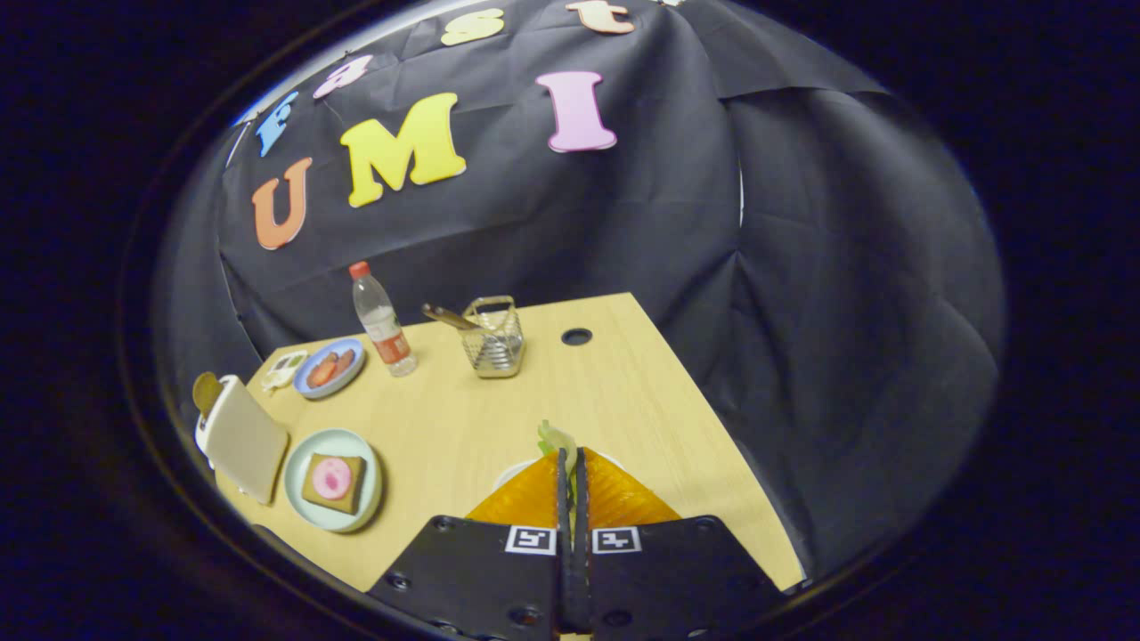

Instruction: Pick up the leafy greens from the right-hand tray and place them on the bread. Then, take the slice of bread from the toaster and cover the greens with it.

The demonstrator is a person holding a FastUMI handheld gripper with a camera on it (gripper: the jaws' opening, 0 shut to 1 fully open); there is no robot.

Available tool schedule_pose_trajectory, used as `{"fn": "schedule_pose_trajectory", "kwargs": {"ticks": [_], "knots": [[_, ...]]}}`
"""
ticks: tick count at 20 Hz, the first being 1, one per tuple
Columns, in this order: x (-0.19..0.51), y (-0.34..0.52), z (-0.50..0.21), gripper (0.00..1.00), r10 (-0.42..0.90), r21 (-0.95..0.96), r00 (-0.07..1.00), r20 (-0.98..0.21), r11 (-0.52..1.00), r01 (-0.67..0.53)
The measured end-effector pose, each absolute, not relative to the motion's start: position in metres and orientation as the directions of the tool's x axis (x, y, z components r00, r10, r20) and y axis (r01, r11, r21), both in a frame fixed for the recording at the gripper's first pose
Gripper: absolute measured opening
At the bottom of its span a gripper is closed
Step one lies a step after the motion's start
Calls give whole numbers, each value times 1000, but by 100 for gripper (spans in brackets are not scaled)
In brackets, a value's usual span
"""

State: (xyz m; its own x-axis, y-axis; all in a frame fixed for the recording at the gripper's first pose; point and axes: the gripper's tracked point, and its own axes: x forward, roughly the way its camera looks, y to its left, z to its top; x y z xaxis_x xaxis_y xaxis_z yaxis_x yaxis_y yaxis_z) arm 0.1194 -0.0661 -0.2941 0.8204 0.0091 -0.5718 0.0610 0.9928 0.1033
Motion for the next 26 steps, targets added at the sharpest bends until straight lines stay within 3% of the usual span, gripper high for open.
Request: {"fn": "schedule_pose_trajectory", "kwargs": {"ticks": [8,16,21,26], "knots": [[104,78,-237,0,79,136,852,-517,991,-9],[79,246,-263,0,261,238,784,-563,960,-148],[77,307,-290,0,337,371,725,-601,921,-121],[86,307,-316,0,331,404,691,-642,913,-62]]}}
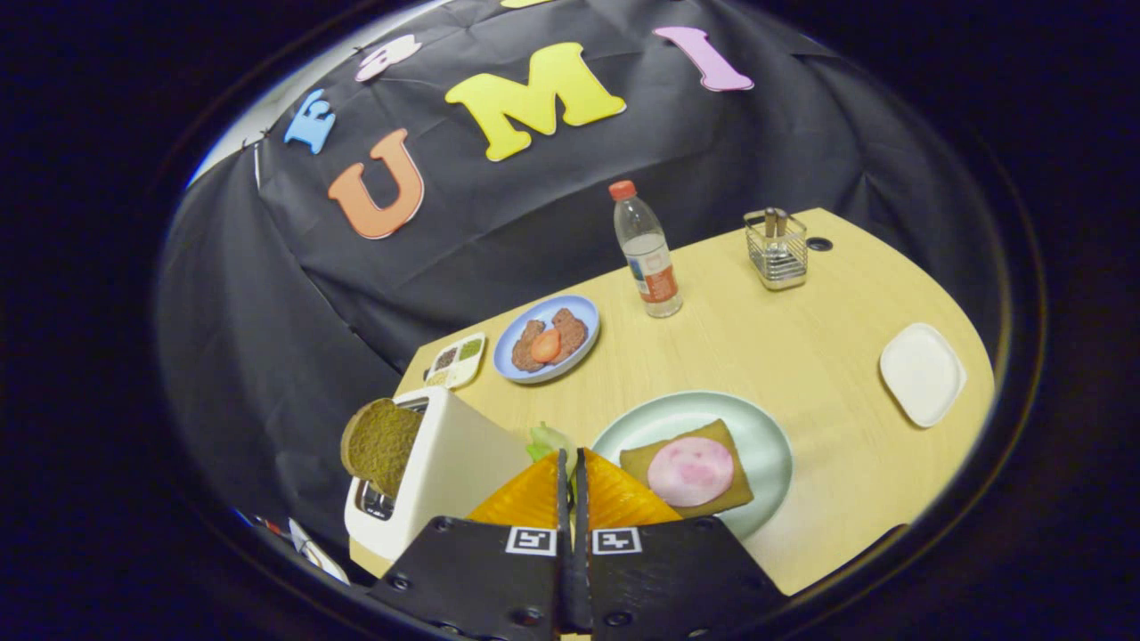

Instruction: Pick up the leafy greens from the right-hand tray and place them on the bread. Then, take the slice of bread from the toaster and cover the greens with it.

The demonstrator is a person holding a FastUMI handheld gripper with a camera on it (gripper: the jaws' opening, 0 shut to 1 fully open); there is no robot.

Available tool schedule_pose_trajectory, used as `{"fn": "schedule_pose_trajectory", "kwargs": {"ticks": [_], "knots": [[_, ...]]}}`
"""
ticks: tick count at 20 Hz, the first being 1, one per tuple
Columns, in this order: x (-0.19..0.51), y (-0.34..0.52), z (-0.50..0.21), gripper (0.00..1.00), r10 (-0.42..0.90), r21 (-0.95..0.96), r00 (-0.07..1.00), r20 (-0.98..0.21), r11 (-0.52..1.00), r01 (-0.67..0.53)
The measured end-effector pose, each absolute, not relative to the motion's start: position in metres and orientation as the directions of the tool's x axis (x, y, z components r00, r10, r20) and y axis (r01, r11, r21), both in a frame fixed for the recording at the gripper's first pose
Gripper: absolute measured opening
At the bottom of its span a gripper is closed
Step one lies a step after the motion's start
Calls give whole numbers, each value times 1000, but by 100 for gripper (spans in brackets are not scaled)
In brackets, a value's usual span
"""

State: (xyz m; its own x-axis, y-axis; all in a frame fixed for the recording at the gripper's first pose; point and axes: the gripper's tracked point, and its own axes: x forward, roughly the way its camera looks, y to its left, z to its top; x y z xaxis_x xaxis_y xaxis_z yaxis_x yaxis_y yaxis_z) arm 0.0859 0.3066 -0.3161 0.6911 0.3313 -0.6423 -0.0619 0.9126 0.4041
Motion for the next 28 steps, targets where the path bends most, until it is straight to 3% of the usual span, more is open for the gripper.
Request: {"fn": "schedule_pose_trajectory", "kwargs": {"ticks": [5,9,11,14,16,23,28], "knots": [[99,271,-343,0,267,356,697,-666,934,-17],[107,246,-350,10,216,291,709,-671,957,-16],[111,238,-355,22,203,266,714,-670,964,-24],[115,226,-356,63,175,237,720,-672,971,-15],[116,219,-347,74,156,218,736,-659,976,-11],[99,212,-255,96,91,72,861,-500,995,-63],[65,276,-176,96,189,17,908,-375,980,-197]]}}
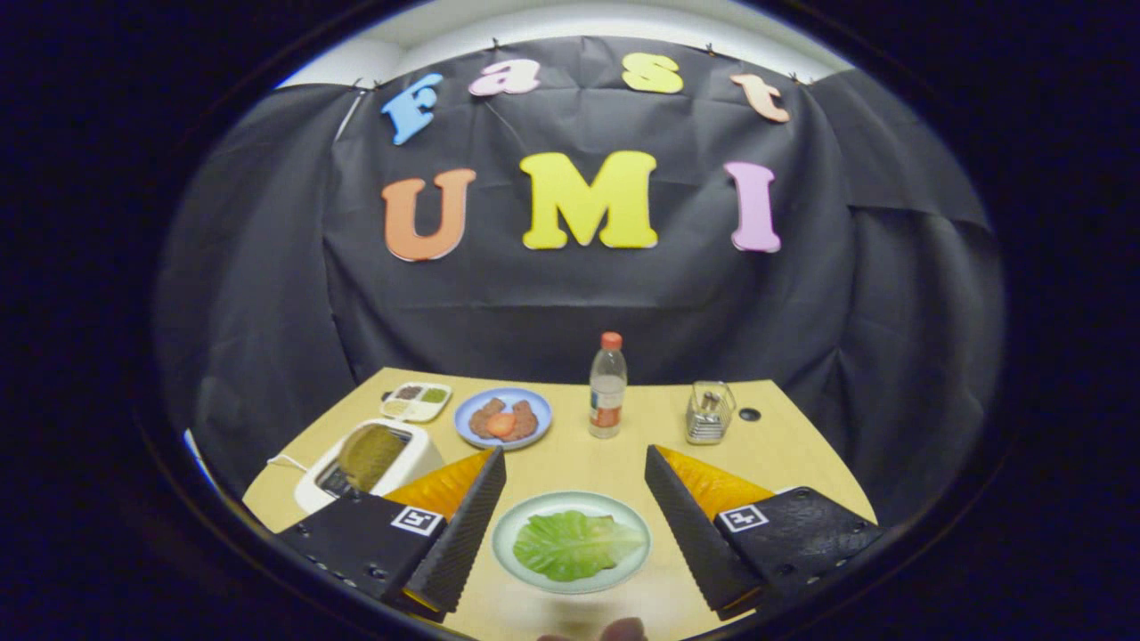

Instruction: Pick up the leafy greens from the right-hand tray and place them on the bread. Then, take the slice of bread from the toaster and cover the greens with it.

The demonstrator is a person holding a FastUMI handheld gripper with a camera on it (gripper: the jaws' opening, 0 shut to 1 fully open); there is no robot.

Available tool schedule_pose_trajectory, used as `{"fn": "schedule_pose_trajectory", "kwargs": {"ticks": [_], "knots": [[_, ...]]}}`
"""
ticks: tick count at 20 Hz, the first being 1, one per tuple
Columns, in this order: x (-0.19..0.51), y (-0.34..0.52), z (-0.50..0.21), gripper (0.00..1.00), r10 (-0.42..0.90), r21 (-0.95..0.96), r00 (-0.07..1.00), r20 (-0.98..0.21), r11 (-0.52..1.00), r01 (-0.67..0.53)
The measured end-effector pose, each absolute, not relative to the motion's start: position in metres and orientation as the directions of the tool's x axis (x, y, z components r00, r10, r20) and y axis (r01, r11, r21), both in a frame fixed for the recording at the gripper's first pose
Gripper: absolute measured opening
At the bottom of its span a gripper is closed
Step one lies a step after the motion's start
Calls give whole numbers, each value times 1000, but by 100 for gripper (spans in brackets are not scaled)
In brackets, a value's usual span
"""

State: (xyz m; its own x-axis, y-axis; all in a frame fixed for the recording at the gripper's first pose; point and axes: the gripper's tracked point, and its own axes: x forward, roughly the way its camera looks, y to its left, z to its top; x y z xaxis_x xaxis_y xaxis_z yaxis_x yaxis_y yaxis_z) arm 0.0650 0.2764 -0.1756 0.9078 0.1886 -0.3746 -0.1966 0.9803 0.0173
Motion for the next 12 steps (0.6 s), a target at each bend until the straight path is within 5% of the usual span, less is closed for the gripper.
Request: {"fn": "schedule_pose_trajectory", "kwargs": {"ticks": [5,12], "knots": [[46,372,-156,96,282,77,886,-368,959,-273],[50,460,-220,96,297,71,823,-484,951,-301]]}}
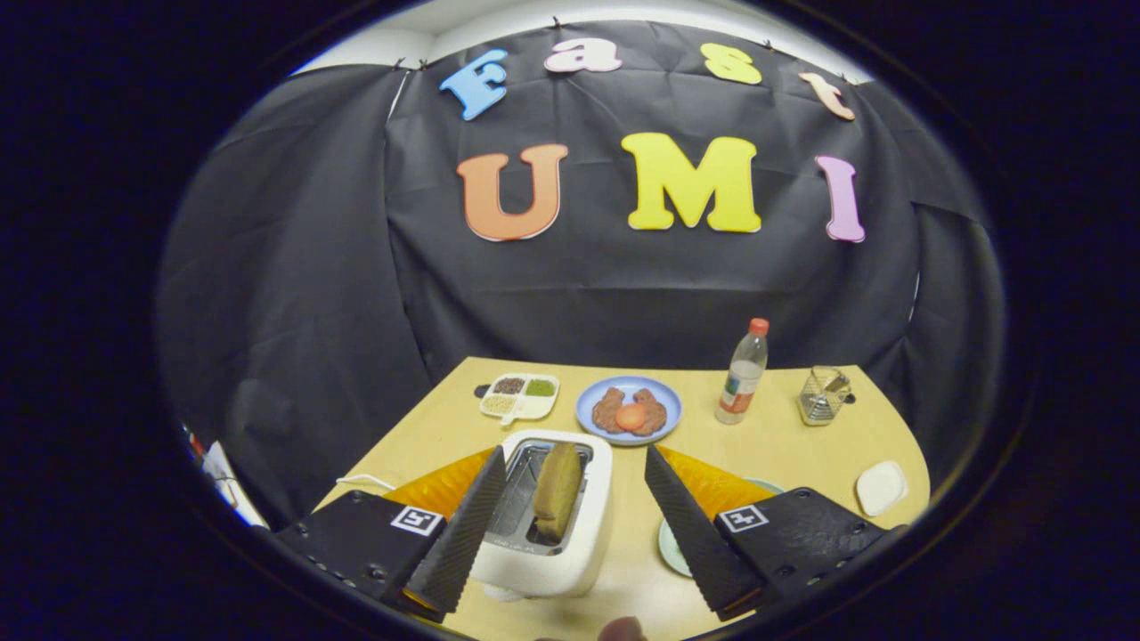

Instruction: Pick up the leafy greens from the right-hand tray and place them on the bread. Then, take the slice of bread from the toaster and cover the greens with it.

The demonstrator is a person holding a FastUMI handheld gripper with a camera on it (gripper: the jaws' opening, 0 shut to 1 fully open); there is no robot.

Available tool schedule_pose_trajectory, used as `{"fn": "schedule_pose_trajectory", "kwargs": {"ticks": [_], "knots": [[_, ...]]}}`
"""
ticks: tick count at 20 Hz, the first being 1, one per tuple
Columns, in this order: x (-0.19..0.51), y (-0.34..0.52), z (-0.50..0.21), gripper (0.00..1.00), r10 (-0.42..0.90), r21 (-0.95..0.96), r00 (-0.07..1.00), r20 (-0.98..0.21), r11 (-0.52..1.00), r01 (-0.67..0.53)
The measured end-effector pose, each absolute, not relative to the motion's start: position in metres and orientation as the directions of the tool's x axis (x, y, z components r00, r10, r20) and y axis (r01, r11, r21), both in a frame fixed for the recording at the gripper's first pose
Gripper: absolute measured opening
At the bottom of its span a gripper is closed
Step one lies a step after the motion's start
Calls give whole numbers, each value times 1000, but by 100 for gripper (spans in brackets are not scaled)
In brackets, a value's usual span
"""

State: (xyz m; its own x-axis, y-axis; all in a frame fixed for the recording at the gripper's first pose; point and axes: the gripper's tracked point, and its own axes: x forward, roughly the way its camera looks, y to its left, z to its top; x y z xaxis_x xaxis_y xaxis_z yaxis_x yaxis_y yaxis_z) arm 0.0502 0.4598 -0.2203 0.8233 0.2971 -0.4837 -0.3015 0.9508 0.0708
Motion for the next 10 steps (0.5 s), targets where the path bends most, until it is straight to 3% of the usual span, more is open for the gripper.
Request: {"fn": "schedule_pose_trajectory", "kwargs": {"ticks": [5,9,10], "knots": [[68,476,-256,96,243,15,815,-526,961,-277],[84,477,-282,86,181,-27,798,-574,971,-240],[87,476,-286,77,173,-25,793,-584,973,-230]]}}
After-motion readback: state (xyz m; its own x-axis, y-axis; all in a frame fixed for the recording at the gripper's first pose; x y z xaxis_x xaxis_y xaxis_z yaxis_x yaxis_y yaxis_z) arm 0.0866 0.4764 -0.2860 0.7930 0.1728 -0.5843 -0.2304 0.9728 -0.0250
